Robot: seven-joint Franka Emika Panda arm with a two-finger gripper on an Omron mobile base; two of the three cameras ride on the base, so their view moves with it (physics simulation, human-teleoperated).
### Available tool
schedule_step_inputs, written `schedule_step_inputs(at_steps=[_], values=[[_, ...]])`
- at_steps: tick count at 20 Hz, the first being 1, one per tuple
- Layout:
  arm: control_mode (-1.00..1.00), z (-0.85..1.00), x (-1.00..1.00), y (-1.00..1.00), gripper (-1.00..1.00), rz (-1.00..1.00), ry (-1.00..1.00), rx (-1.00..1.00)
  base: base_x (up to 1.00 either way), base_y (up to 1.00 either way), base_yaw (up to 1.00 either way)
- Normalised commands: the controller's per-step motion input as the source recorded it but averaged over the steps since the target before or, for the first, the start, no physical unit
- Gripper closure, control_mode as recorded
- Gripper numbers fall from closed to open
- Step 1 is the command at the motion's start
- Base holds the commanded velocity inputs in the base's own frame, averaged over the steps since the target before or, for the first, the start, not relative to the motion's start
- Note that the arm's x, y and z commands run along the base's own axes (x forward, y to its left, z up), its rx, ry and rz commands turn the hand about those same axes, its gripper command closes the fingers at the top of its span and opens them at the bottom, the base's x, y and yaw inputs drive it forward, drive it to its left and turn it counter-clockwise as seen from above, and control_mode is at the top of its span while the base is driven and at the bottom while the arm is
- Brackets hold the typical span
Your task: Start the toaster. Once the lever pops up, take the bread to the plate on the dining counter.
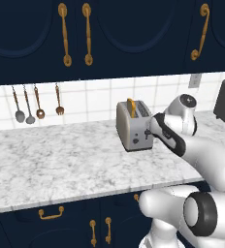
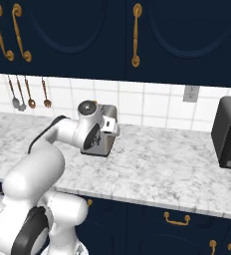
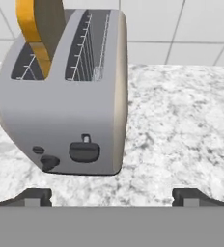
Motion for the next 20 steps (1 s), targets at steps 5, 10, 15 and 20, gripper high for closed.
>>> schedule_step_inputs(at_steps=[5,10,15,20], values=[[-1.00,-0.10,0.39,-0.02,-1.00,-0.01,0.00,0.00,0.00,0.00,0.00],[-1.00,-0.19,0.13,-0.06,-1.00,0.00,0.00,0.00,0.00,0.00,0.00],[-1.00,-0.10,0.16,-0.04,-1.00,0.00,0.00,0.00,0.00,0.00,0.00],[-1.00,-0.10,0.12,0.00,-1.00,0.00,0.00,0.00,0.00,0.00,0.00]])
